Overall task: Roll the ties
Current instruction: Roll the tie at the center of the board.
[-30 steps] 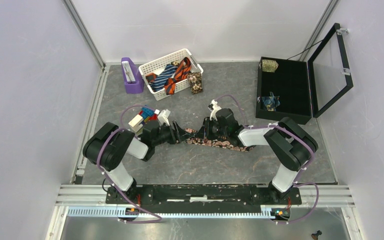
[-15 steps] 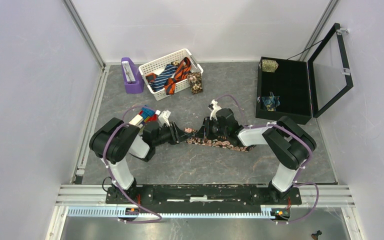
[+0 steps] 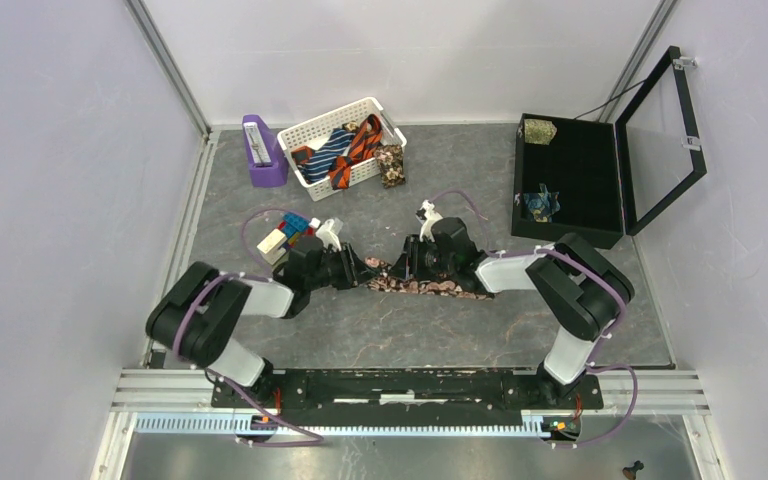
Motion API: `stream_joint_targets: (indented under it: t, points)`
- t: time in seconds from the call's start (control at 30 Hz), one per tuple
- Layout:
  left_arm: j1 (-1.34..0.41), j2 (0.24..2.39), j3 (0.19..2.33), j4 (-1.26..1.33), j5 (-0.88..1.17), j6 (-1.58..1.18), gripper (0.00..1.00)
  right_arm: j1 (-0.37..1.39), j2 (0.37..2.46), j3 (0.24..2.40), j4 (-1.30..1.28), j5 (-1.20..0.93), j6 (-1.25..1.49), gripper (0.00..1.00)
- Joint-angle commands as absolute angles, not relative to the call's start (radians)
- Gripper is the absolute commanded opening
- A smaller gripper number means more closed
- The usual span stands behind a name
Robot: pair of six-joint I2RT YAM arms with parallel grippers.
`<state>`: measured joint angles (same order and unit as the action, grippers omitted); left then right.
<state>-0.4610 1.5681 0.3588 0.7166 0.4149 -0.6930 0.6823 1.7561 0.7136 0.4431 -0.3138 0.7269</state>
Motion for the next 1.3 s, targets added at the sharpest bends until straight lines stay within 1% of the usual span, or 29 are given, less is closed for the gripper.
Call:
stream_joint_targets:
  t: [0.0,0.1,0.2,0.27,0.43,0.77,1.07,1.27]
  points:
    - [-0.491,1.423,0.429,0.294,0.217,-0.540,0.26,0.670,1.688,0.721,0.414,-0.301,0.692,0.42]
    - [-0.521,1.354,0.478,0.123,0.098,-0.496,0.25,0.667,1.661,0.721,0.409,-0.305,0.690,0.44]
    - [-0.555,1.320,0.513,0.033,0.013,-0.494,0.25,0.664,1.636,0.714,0.407,-0.305,0.694,0.44]
    - [-0.598,1.312,0.556,-0.063,-0.090,-0.482,0.24,0.663,1.620,0.706,0.408,-0.305,0.696,0.44]
    - [-0.706,1.333,0.643,-0.209,-0.288,-0.469,0.25,0.646,1.598,0.682,0.416,-0.308,0.697,0.44]
    - [-0.905,1.489,0.884,-0.508,-0.639,-0.498,0.25,0.568,1.552,0.615,0.422,-0.323,0.695,0.45]
    - [-0.993,1.696,1.068,-0.730,-0.857,-0.560,0.25,0.484,1.502,0.560,0.411,-0.334,0.676,0.45]
    - [-1.034,1.821,1.168,-0.836,-0.935,-0.587,0.25,0.445,1.474,0.543,0.400,-0.339,0.666,0.45]
